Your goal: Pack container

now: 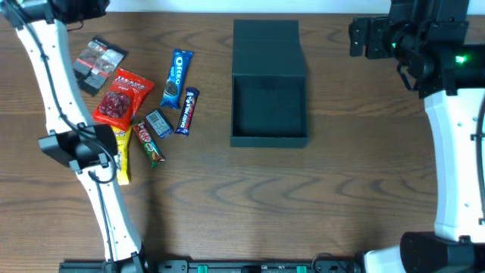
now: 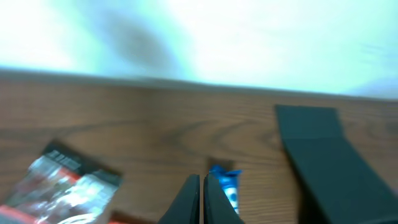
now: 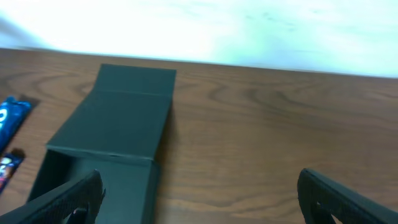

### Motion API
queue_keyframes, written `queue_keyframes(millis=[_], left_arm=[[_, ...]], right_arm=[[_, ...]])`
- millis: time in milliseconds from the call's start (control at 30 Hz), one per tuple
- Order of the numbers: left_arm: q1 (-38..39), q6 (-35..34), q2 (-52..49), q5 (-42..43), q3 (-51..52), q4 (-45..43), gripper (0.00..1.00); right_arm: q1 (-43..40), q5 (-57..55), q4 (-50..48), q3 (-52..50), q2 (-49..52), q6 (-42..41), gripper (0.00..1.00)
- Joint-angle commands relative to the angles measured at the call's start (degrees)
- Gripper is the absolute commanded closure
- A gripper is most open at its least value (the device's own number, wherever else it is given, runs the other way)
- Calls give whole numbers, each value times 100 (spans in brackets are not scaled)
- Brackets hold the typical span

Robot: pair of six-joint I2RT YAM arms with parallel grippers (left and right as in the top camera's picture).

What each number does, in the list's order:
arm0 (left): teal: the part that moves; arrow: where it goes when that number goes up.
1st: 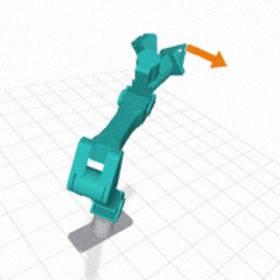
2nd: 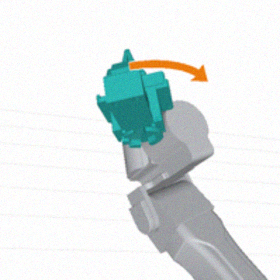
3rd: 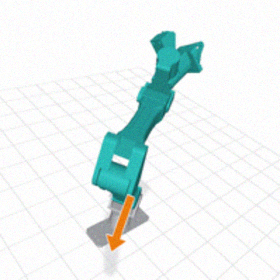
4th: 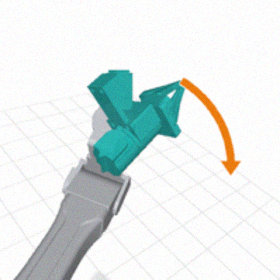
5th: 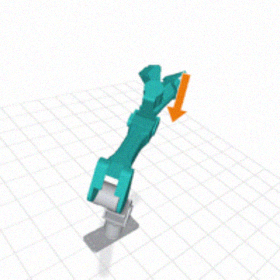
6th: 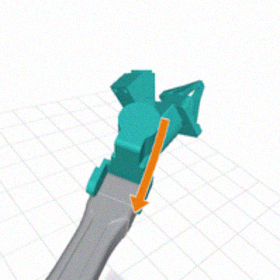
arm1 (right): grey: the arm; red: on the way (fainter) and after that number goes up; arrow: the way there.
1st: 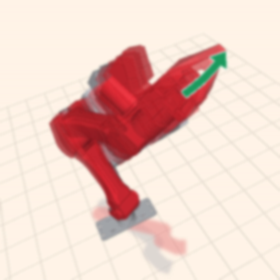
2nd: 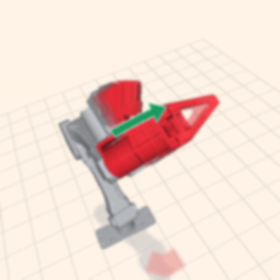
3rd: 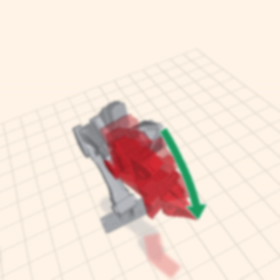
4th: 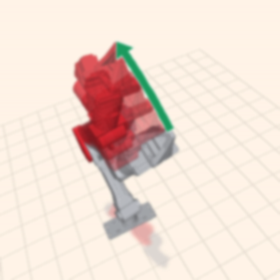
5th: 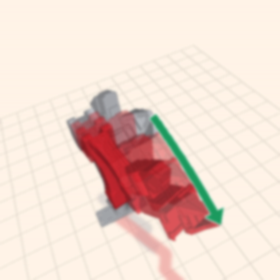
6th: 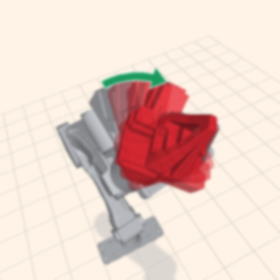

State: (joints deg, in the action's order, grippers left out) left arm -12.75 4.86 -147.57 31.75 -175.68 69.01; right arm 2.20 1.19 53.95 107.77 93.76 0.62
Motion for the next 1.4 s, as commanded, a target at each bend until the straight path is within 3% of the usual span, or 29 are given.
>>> queue_keyframes(millis=[0,100,233,300,367,500,667,1000,1367], left_arm=[[448,-232,103,319,-431,37,94],[704,-227,229,-297,-437,120,94],[691,-236,256,-2428,-378,717,93],[542,-162,256,-3003,-142,839,62],[393,37,256,-3077,219,804,16],[87,-140,256,-2820,1294,688,5],[-114,-1252,256,-2920,2494,-63,5],[-162,-3093,175,-3412,3842,-1539,5],[-282,-3276,-616,-2736,3847,-1788,5]], right_arm=[[-122,-229,26,-31,-13,-59,1],[-219,-229,98,-31,-22,-59,1],[-334,-227,247,-31,-22,-59,1],[-334,-227,264,-31,-22,-59,1],[-334,-227,258,-31,-22,-59,1],[-334,-225,258,-31,-22,-59,1],[-330,9,251,-31,-22,-61,1],[-330,227,245,-31,-22,-256,1],[-330,229,240,-31,-22,-704,1]])
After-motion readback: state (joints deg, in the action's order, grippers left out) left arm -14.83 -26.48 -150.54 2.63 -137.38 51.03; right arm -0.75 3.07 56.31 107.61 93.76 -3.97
